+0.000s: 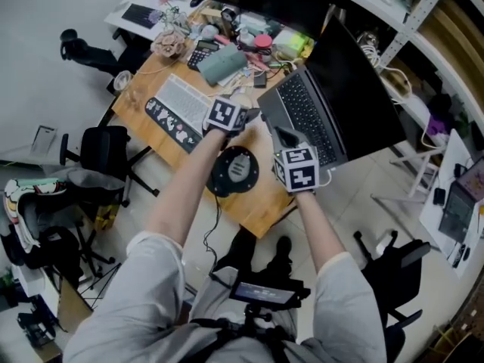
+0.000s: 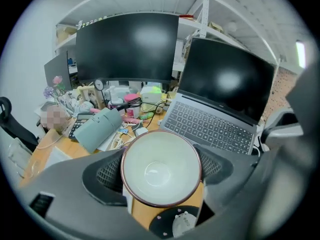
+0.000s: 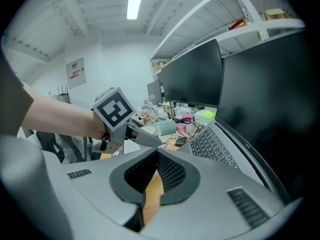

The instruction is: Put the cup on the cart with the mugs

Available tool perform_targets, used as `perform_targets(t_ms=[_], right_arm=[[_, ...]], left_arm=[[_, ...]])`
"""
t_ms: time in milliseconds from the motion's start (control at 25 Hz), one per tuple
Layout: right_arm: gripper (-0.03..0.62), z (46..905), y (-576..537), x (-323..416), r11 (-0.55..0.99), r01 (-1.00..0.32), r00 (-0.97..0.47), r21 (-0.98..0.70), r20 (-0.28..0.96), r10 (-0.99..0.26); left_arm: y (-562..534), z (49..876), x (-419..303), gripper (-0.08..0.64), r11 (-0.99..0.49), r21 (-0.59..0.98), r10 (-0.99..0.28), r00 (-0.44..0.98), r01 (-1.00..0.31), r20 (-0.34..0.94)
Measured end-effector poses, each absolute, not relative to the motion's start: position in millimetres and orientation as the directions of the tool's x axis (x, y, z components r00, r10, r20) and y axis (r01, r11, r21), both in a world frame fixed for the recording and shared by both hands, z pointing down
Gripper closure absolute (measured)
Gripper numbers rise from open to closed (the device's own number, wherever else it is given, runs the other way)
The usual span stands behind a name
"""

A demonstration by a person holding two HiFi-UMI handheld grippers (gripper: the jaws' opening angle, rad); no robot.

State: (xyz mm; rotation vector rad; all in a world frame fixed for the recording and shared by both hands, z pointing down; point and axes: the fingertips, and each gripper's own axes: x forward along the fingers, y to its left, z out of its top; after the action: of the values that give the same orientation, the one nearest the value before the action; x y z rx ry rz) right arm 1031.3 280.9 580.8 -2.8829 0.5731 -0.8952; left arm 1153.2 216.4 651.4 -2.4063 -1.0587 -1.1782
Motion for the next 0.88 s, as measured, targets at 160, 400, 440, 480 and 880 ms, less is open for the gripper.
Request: perform_targets(t_ms=[160,400,440,480,880], right_arm=[[0.588,561,279,1006,-0.913,-0.375,0.757,-0.158,0.516,-0.400],[0.588,536,277,959,-0.883,-0.446,0.754,-0.148,0.470,-0.459],[0.588,534,277,951,-0.877,-0.457,0.749,-0.149,0.467,-0.470],[0.588,532,277,942,-0.871,-0.468,0.744,-0.151,0.464,-0.480],[0.588,513,286,859,-0.829,-0.537,0.720,-0.157,0.427,-0.547]], left_arm=[[204,618,1112,0.150,-0.700,0.073,0.501,0.417,0.710,0.759],[198,571,1042,0.150,-0.699,0.055,0.513,0.447,0.713,0.733],[198,565,1030,0.150,-0.699,0.052,0.516,0.453,0.713,0.727],[198,560,1018,0.150,-0.698,0.050,0.520,0.457,0.714,0.722],[196,528,911,0.150,-0.718,0.045,0.528,0.503,0.694,0.684]])
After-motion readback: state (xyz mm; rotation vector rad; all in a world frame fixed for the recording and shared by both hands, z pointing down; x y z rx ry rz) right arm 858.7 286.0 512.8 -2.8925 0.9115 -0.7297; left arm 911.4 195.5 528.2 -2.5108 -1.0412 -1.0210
